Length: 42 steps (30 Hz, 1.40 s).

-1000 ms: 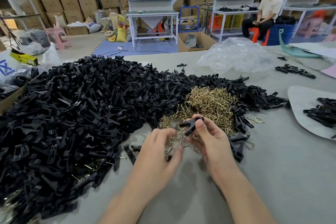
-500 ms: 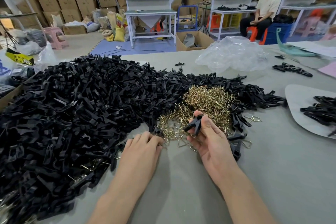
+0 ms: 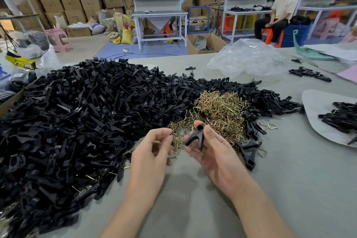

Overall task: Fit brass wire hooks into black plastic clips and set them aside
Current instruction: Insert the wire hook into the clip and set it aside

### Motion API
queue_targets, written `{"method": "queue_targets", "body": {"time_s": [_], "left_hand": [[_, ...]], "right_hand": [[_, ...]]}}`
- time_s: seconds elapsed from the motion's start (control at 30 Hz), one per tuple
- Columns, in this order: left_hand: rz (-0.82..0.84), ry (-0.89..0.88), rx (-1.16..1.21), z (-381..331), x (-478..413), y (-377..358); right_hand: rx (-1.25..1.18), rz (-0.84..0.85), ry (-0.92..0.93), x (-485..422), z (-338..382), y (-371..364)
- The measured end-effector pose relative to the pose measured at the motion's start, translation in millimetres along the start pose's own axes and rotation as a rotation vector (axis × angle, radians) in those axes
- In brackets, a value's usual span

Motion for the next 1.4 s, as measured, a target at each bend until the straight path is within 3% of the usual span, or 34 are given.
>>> {"method": "queue_targets", "body": {"time_s": [0.17,0.4,0.6,0.77,1.07,1.4], "left_hand": [[0.042,0.120,0.079,2.2,1.5,-9.5],[0.110,0.399,0.397,9.2,5.2,-19.1],[0.086,0.345,0.475,3.6,1.1,-12.1],[0.229,0.470,0.602,0.4,14.5,-28.5],[0.179,0.540,0.575,0.2,22.0,-35.2],[0.268,0.735,0.869,0.4,25.3,-40.5]], "right_hand": [[0.011,0.082,-0.032,0.5,-6.0,-4.5],[-0.010,0.081,-0.011,-0.4,-5.9,-2.1],[-0.073,0.010,0.017,-3.3,-1.0,0.2],[-0.175,0.020,-0.011,-3.4,0.4,1.4],[-0.136,0.091,-0.026,-0.3,-5.8,-8.5],[-0.080,0.088,-0.049,-0.4,-9.5,-7.6]]}}
Point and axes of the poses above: each hand's wrist, its own x-axis away from the middle knuckle, its own y-axis out of the back of the hand, z = x × y, the point moved 4 cm from there along -x, towards the middle knuckle, and after that the axes turned 5 degrees about -z, right-handed, at the moved point
